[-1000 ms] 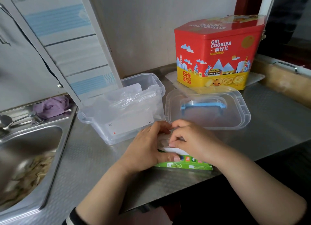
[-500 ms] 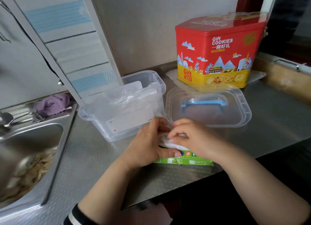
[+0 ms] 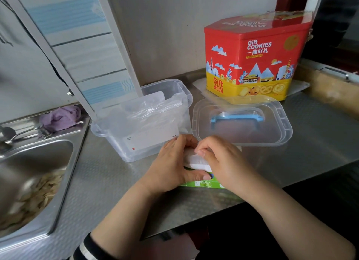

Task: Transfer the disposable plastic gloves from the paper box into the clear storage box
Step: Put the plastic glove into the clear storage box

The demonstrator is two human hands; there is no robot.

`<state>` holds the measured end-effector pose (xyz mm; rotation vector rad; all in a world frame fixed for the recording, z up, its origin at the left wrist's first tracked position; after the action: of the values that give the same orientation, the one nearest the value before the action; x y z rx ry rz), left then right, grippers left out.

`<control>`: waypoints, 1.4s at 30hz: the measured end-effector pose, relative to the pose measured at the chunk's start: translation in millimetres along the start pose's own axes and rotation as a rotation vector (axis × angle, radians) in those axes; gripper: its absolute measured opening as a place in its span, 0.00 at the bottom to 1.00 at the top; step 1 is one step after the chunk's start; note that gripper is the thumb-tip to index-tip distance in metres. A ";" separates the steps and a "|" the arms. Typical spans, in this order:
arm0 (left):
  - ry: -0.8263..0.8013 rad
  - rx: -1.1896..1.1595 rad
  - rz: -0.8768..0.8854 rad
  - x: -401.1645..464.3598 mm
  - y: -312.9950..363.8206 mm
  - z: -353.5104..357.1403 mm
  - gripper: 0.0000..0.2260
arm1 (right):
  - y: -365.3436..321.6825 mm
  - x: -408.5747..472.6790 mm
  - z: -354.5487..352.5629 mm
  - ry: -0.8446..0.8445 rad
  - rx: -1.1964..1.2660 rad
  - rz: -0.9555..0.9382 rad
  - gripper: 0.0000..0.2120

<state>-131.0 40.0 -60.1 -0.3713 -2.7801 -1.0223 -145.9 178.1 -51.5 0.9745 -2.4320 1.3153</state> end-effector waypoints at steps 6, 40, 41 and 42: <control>-0.004 0.022 -0.031 0.6 -3.3 -0.6 0.33 | 13.7 -4.4 -16.6 0.237 0.372 0.121 0.04; 0.015 -0.392 -0.210 19.8 43.3 -37.3 0.05 | 23.4 -7.3 -22.3 0.423 0.924 0.384 0.25; -0.012 -0.397 -0.205 19.5 42.7 -37.5 0.05 | 25.4 -7.4 -22.5 0.453 0.951 0.406 0.25; -0.048 -0.411 -0.201 18.3 42.0 -38.8 0.06 | 27.1 -6.9 -22.0 0.472 0.960 0.417 0.23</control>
<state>-134.3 48.8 -0.8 -0.1648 -2.6753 -1.6587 -160.6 209.3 -60.0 0.1933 -1.6360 2.5950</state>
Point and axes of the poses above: each hand's wrist, its own x-axis towards the middle knuckle, its own z-axis out of the palm, y = z × x, the point moved 5 cm from there along x, towards the middle knuckle, and after that the axes turned 6 degrees about -z, right-handed, at the moved point
